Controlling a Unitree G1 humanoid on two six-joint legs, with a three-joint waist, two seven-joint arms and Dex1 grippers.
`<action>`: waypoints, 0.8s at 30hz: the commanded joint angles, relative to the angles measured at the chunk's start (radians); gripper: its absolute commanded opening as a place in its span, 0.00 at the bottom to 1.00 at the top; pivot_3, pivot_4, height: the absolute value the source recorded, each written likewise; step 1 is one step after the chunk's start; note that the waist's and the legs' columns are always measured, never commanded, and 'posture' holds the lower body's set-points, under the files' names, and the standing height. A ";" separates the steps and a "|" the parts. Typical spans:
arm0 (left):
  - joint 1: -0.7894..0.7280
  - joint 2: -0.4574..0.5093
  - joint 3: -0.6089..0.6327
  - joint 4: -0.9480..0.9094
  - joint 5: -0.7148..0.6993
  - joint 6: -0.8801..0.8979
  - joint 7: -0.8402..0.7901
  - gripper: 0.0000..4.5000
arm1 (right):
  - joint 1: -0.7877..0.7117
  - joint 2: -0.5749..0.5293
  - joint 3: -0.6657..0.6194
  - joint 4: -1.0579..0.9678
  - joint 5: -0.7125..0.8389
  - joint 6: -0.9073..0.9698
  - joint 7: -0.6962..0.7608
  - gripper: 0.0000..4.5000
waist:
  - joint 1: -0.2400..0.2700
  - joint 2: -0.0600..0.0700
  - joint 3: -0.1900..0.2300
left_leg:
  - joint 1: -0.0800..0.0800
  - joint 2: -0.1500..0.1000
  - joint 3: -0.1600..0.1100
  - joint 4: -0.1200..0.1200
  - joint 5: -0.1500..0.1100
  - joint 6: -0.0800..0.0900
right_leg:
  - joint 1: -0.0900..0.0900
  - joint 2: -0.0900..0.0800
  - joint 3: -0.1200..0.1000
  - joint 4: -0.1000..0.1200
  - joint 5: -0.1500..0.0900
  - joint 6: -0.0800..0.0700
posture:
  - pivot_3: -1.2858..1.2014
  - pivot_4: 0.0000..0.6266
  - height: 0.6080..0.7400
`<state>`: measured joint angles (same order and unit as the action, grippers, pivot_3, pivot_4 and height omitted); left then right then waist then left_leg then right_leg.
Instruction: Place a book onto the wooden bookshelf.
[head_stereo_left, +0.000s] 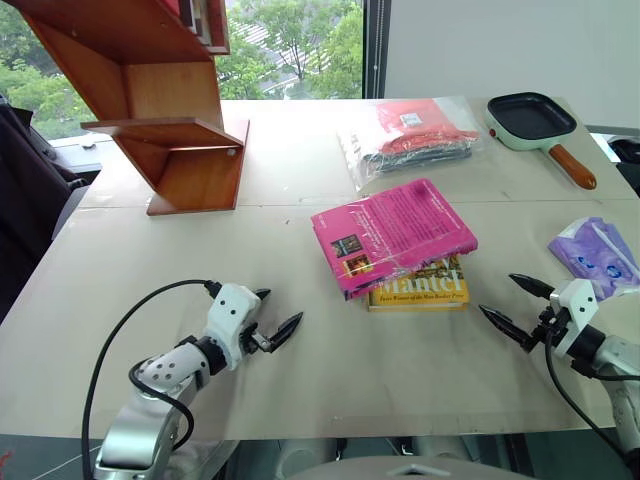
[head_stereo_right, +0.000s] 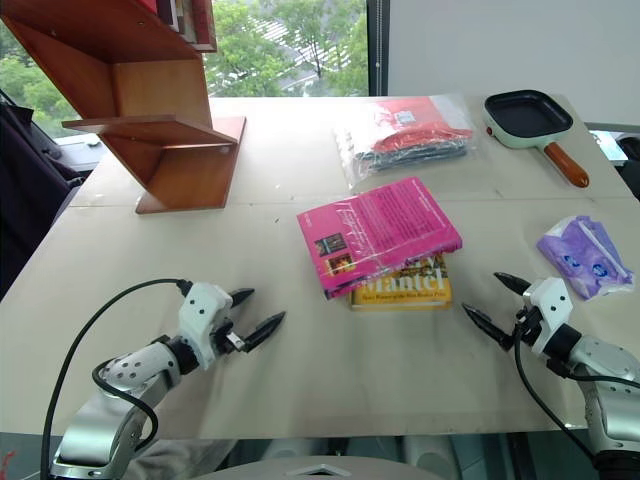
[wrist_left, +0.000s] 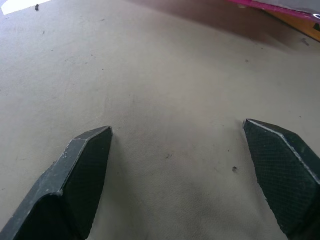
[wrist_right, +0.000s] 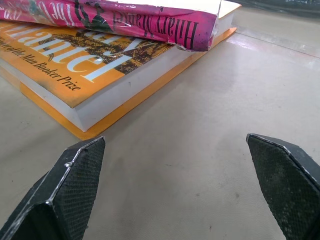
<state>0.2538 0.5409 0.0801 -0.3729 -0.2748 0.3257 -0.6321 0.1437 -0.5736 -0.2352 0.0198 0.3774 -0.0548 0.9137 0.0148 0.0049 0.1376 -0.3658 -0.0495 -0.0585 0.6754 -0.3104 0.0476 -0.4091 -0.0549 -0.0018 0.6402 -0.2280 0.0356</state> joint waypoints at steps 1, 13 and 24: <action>0.036 0.002 0.004 -0.026 -0.039 0.009 -0.036 0.96 | -0.002 -0.014 -0.030 -0.011 0.018 -0.010 0.005 1.00 | 0.000 0.000 0.000 | 0.000 0.000 0.000 0.000 0.000 0.000 | 0.000 0.000 0.000 0.000 0.000 0.000 | 0.52 0.24 0.85; 0.033 0.008 -0.001 -0.018 -0.038 -0.014 -0.042 0.96 | -0.012 -0.014 -0.027 -0.007 0.011 0.004 -0.023 1.00 | 0.001 0.000 0.000 | 0.000 0.000 0.000 0.000 0.000 0.000 | 0.000 0.000 0.000 0.000 0.000 0.000 | 0.52 0.24 0.85; 0.024 0.014 -0.006 -0.023 -0.038 -0.017 -0.045 0.96 | -0.011 -0.006 -0.022 -0.004 0.005 0.006 -0.041 1.00 | 0.001 -0.001 0.000 | 0.000 0.000 0.000 0.000 0.000 0.000 | 0.000 0.000 0.000 -0.001 0.000 0.000 | 0.52 0.24 0.85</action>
<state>0.2745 0.5453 0.0856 -0.3857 -0.3163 0.3134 -0.6608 0.1403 -0.5811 -0.2400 0.0216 0.3735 -0.0465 0.8835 0.0154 0.0043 0.1380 -0.3662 -0.0495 -0.0587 0.6753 -0.3104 0.0476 -0.4091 -0.0549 -0.0020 0.6397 -0.2281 0.0355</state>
